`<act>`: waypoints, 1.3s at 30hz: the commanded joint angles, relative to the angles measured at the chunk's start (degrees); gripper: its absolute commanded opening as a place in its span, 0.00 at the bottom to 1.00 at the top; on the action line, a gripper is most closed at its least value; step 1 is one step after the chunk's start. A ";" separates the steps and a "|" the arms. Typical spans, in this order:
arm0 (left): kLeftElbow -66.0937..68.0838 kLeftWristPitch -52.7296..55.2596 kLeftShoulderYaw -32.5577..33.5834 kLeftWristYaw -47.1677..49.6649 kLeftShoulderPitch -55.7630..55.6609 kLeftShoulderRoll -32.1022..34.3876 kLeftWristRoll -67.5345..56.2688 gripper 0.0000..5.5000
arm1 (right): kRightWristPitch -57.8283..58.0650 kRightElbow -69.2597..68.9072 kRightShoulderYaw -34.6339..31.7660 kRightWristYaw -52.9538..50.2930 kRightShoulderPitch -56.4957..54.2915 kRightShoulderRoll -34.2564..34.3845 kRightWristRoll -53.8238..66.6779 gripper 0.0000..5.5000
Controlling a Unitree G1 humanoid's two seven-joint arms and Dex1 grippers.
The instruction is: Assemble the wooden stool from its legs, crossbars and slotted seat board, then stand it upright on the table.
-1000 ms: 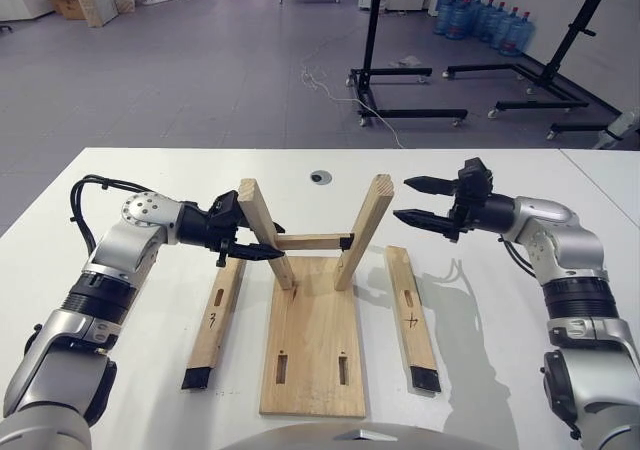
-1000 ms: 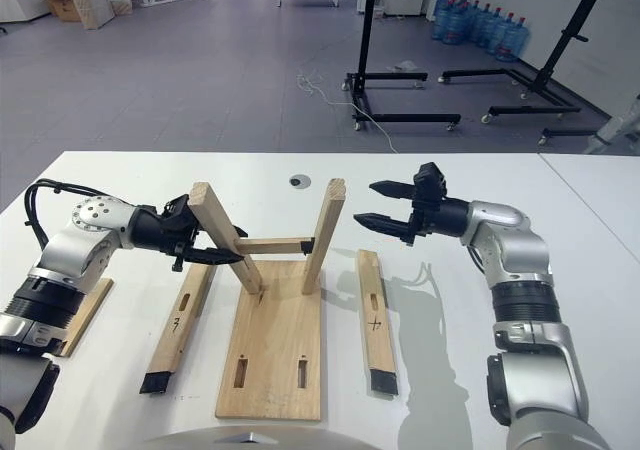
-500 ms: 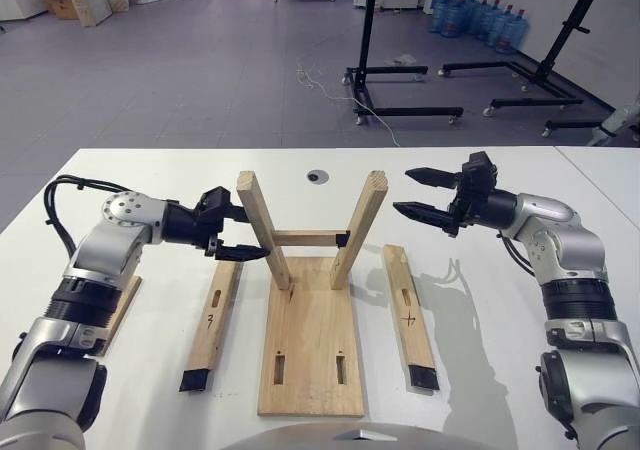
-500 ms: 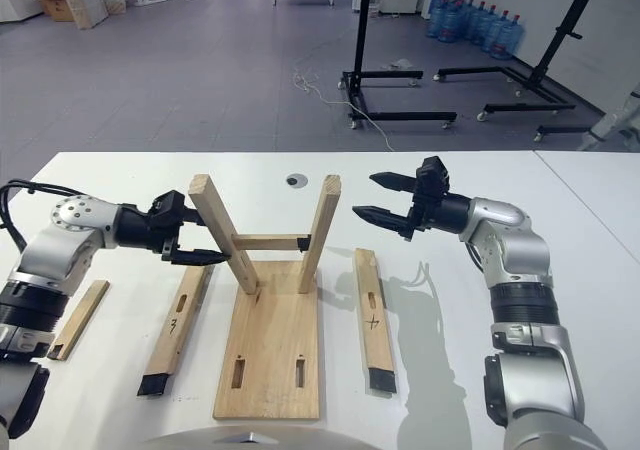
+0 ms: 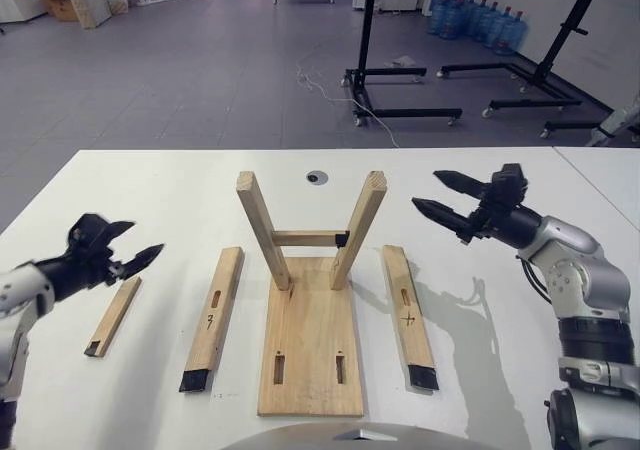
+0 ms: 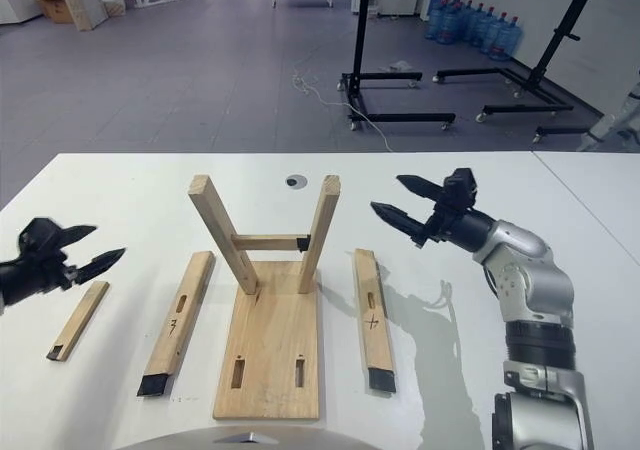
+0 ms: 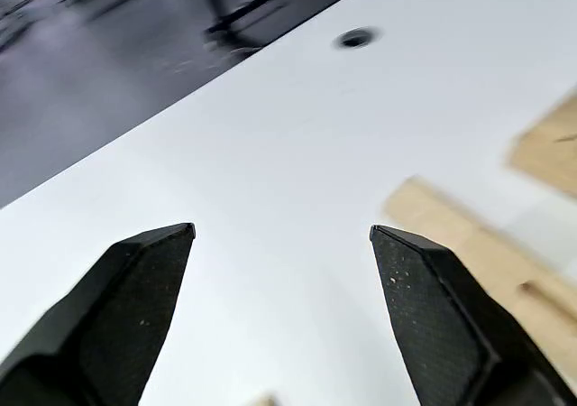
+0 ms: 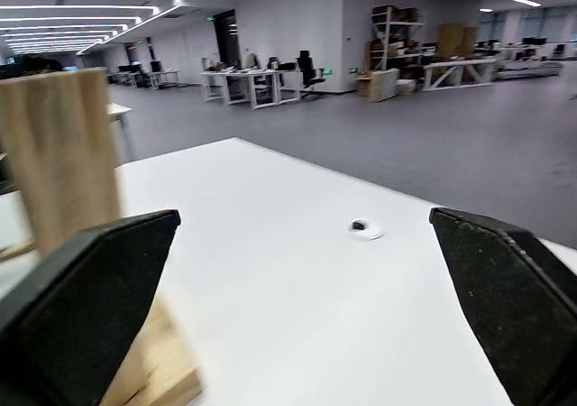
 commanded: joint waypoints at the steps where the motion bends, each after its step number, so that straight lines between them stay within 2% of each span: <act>1: -1.83 0.22 3.34 3.50 9.78 -5.25 0.45 0.65 | -4.51 -6.30 -2.76 -13.80 4.45 8.90 -1.05 0.93; 4: 2.30 -1.04 0.89 3.19 10.67 -6.04 0.89 0.65 | -4.13 -7.28 -2.05 -17.02 5.12 10.58 -0.59 0.93; 10: 14.50 -0.67 -4.78 6.29 7.41 -3.84 6.64 0.65 | -4.13 -4.95 -0.04 -16.71 3.36 9.80 -0.55 0.93; 15: 14.76 1.76 -4.78 5.96 9.73 -4.37 4.63 0.54 | -3.96 -4.86 0.59 -16.34 4.02 8.87 -0.84 0.93; 25: 13.77 5.61 -10.54 7.07 15.01 -9.35 2.10 0.26 | -2.29 -5.23 1.06 -17.14 4.08 8.33 -0.67 0.93; 28: 13.48 4.84 -11.93 7.75 14.39 -9.61 2.18 0.23 | -2.70 -5.05 1.26 -17.40 3.61 8.61 -0.73 0.93; 31: 11.50 -3.77 -11.63 9.81 11.87 -9.88 3.96 0.23 | -2.90 -5.93 0.39 -17.48 3.14 9.06 0.86 0.93; 34: 5.53 -13.22 -8.73 12.96 4.76 -12.24 1.63 0.23 | -1.33 -7.42 -1.50 -18.36 1.61 9.51 4.93 0.93; 37: -4.78 -14.91 -5.67 13.89 -2.31 -15.14 -7.12 0.23 | 3.28 -9.95 -4.34 -19.01 0.08 10.26 14.20 0.93; 39: -12.08 -15.10 -3.58 13.09 -4.72 -15.49 -14.11 0.23 | 9.94 -13.46 -7.07 -17.46 2.71 9.82 25.95 0.93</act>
